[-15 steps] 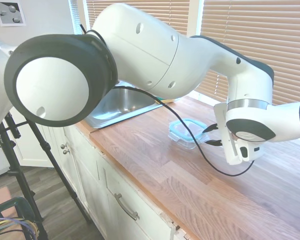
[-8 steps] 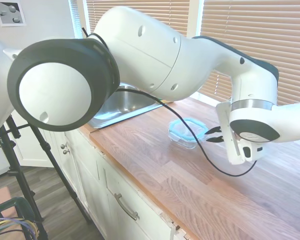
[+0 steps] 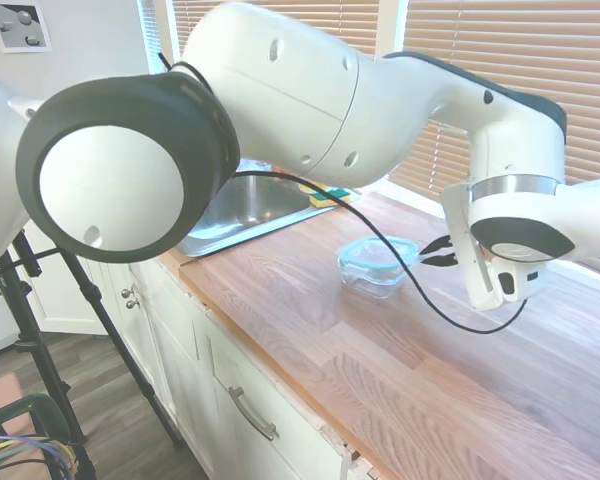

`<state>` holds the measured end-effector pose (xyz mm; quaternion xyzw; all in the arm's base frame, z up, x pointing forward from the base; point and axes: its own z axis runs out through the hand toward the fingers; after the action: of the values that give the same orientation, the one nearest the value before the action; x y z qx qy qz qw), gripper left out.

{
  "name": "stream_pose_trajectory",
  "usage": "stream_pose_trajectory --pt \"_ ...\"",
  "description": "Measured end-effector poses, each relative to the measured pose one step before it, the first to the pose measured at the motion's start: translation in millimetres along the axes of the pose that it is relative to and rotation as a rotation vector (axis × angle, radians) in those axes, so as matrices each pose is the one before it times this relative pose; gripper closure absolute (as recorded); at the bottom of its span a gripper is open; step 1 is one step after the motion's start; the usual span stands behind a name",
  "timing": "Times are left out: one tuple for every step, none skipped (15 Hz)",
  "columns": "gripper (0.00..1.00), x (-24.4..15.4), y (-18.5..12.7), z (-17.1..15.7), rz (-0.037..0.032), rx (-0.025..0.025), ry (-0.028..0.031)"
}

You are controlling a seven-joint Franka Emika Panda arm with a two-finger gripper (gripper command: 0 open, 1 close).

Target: Uncover the lid of the food container

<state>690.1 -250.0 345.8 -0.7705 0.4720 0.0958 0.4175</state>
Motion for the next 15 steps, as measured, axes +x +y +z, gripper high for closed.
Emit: stream_pose_trajectory --pt "1.00 -4.60 -5.17 -0.58 -0.01066 0.00004 -0.00294" --pt "1.00 -6.30 -6.50 -1.14 -0.01348 0.00041 -0.00311" --pt "1.00 -8.46 -8.10 -2.10 -0.01570 0.00212 -0.00169" --pt "1.00 -10.35 -9.87 -3.49 -0.01675 0.00347 0.00044" --pt "1.00 -9.96 -9.25 -4.75 -0.01292 0.00340 0.00223" --pt "1.00 -8.31 -7.26 -5.60 -0.00881 0.00359 0.00220" --pt "1.00 -6.44 -5.07 -5.28 -0.00516 0.00281 0.00046" --pt "1.00 -4.25 -2.95 -5.69 -0.00394 0.00349 0.00200" --pt "1.00 -2.26 -1.06 -4.05 -0.00266 0.00198 0.00040" --pt "1.00 -2.56 -0.91 -2.82 -0.00270 -0.00035 -0.00405" --pt "1.00 -1.54 -0.76 -1.42 -0.00175 0.00024 -0.00066" --pt "1.00 -0.62 0.01 -0.70 0.00018 0.00018 0.00047" --pt "0.00 0.74 1.66 -0.16 0.00358 -0.00155 0.00055" --pt "0.00 2.39 4.48 0.73 0.00874 -0.00636 0.00105" --pt "0.00 2.80 5.05 1.09 0.00958 -0.00764 0.00217"
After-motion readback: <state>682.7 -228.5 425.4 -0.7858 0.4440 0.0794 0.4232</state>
